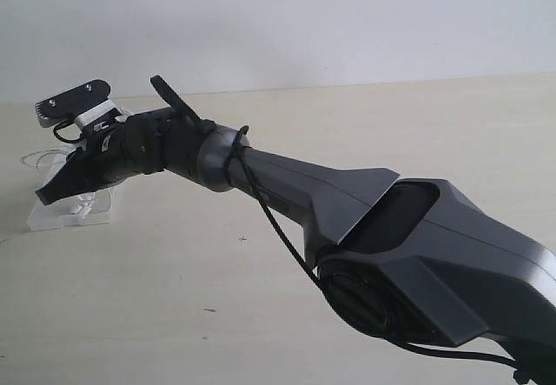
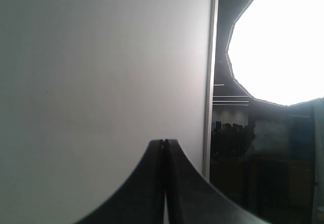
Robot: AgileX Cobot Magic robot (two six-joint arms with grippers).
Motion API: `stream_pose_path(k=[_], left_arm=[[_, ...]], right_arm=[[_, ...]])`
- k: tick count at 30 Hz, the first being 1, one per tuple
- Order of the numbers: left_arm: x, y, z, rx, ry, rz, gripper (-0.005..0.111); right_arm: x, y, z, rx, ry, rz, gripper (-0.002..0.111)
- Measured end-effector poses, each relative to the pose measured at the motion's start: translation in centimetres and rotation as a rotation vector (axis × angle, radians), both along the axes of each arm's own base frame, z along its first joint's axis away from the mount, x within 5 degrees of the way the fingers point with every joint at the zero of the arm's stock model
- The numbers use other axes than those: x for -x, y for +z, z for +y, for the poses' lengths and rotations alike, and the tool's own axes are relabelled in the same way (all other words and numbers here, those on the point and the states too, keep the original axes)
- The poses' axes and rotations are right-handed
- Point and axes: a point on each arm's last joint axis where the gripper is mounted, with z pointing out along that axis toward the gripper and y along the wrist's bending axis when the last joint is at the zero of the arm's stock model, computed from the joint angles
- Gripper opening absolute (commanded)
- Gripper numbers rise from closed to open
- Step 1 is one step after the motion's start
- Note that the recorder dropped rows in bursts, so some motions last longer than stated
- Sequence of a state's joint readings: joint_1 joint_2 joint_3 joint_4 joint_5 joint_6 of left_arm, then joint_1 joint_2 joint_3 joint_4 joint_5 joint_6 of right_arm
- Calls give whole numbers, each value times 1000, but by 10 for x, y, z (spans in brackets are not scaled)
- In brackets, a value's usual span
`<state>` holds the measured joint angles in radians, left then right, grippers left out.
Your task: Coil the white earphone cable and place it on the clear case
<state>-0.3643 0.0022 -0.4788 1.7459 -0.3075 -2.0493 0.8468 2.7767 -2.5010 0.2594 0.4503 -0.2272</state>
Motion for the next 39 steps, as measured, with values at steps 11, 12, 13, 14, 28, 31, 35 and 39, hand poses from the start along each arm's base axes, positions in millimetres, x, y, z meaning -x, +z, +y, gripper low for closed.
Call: stream_pose_path(k=[11, 12, 13, 14, 28, 31, 35, 39], left_arm=[[0, 0, 0, 0, 0, 0, 0], [0, 0, 0, 0, 0, 0, 0], [0, 0, 0, -1, -2, 0, 0], [0, 0, 0, -3, -4, 0, 0], [1, 0, -1, -8, -12, 0, 0], [1, 0, -1, -8, -12, 0, 0], [1, 0, -1, -8, -12, 0, 0], [1, 0, -1, -8, -12, 0, 0]], right_arm=[[1, -1, 0, 8, 2, 10, 52], [1, -1, 0, 10, 3, 12, 54], [1, -2, -1, 13, 4, 15, 56], [1, -5, -1, 18, 4, 20, 58], [3, -23, -2, 55, 10, 54, 76], [2, -21, -2, 50, 8, 43, 81], [0, -5, -2, 38, -4, 13, 91], [-1, -2, -4, 60, -25, 5, 91]])
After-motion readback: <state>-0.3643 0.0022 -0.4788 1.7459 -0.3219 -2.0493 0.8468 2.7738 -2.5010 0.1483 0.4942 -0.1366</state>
